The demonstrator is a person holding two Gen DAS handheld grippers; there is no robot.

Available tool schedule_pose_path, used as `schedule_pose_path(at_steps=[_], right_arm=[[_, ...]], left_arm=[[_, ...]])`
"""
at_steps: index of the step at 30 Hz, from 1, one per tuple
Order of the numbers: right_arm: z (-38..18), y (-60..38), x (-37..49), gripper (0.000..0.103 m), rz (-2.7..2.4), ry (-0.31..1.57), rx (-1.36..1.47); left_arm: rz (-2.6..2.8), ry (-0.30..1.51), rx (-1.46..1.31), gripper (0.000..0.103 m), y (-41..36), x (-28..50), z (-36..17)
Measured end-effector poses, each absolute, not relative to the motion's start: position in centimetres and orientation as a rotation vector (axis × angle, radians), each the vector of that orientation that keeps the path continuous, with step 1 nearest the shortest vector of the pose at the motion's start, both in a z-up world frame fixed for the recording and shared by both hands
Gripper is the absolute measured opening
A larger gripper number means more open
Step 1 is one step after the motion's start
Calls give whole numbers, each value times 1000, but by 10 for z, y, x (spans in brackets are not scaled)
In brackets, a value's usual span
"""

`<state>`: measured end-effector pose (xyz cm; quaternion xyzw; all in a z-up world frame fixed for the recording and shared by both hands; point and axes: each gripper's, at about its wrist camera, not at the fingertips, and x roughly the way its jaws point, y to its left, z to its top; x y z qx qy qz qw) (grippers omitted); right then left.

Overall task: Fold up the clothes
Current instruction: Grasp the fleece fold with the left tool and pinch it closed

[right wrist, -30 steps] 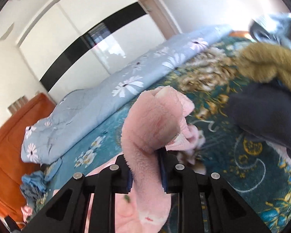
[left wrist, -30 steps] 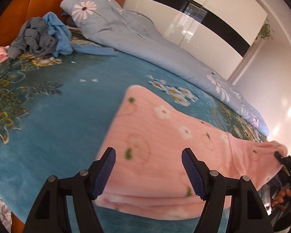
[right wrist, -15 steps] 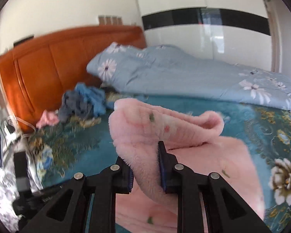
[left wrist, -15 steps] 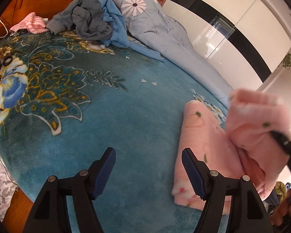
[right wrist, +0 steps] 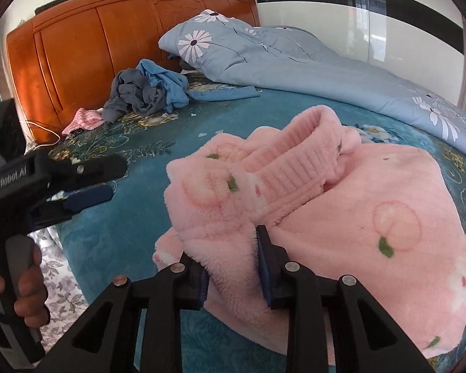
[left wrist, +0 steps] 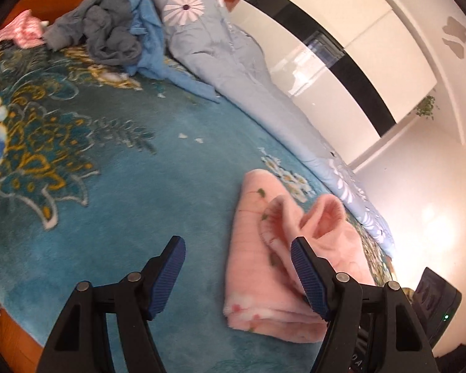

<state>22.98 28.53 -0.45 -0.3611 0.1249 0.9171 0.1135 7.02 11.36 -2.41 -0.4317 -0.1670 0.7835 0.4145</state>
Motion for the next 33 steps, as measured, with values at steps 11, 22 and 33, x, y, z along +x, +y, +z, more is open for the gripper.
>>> schedule_pose_path(at_steps=[11, 22, 33], right_arm=[[-7, 290, 256, 51, 2675, 353, -1031], [1, 303, 297, 68, 2754, 378, -937], [24, 362, 370, 70, 2631, 670, -712]], left_arm=[[1790, -158, -1044, 78, 220, 83, 12], [1691, 44, -1155, 78, 275, 106, -10], [1782, -77, -1189, 25, 264, 109, -21]])
